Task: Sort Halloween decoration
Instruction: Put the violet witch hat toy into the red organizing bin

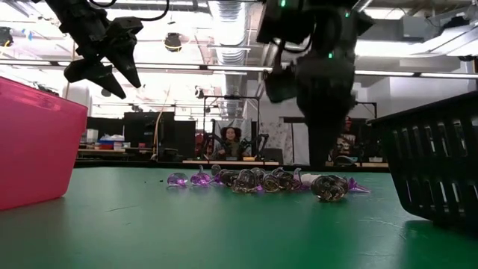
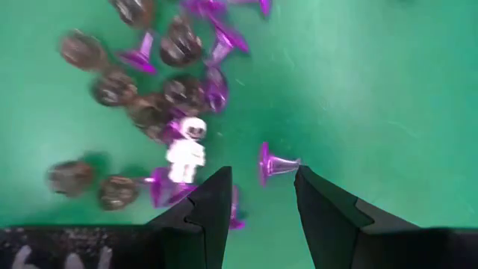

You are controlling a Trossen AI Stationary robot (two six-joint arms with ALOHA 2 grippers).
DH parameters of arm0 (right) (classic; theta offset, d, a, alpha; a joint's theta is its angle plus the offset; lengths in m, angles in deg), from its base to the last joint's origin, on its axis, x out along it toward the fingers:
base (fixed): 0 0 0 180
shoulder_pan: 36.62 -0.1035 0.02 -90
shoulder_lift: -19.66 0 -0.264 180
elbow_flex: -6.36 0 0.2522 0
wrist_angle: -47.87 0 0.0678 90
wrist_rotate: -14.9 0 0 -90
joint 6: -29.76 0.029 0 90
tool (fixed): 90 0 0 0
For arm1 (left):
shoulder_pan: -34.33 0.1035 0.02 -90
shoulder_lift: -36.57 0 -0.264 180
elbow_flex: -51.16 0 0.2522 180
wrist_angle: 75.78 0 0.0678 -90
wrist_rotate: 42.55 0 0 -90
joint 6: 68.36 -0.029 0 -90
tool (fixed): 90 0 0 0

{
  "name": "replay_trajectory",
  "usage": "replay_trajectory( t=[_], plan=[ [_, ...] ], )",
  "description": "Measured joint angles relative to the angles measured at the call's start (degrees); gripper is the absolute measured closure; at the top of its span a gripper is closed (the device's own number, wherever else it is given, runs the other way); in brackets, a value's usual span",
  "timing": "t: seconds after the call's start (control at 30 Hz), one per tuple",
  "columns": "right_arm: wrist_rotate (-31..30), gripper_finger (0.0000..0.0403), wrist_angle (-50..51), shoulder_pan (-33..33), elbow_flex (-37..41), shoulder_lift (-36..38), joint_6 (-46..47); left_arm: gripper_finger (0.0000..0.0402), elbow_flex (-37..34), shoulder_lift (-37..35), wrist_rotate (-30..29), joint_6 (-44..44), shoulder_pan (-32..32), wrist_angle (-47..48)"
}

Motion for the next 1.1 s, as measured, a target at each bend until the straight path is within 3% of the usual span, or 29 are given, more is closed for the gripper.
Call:
replay_trajectory(
  t=[0.3,0.63,1.1],
  plan=[
    [0.03,0.0241,-0.45,0.28,-0.04,-3.01,-1.01,0.0183,0.00,0.00,0.00,0.00,0.00,0.11],
    [0.17,0.0388,1.23,0.58,-0.15,-2.92,-0.61,0.0183,0.00,0.00,-1.01,0.07,0.00,0.07],
    [-0.07,0.0389,1.56,0.58,-5.53,-3.16,-1.01,0.0183,0.00,0.00,-0.92,0.20,0.00,0.07]
  ],
)
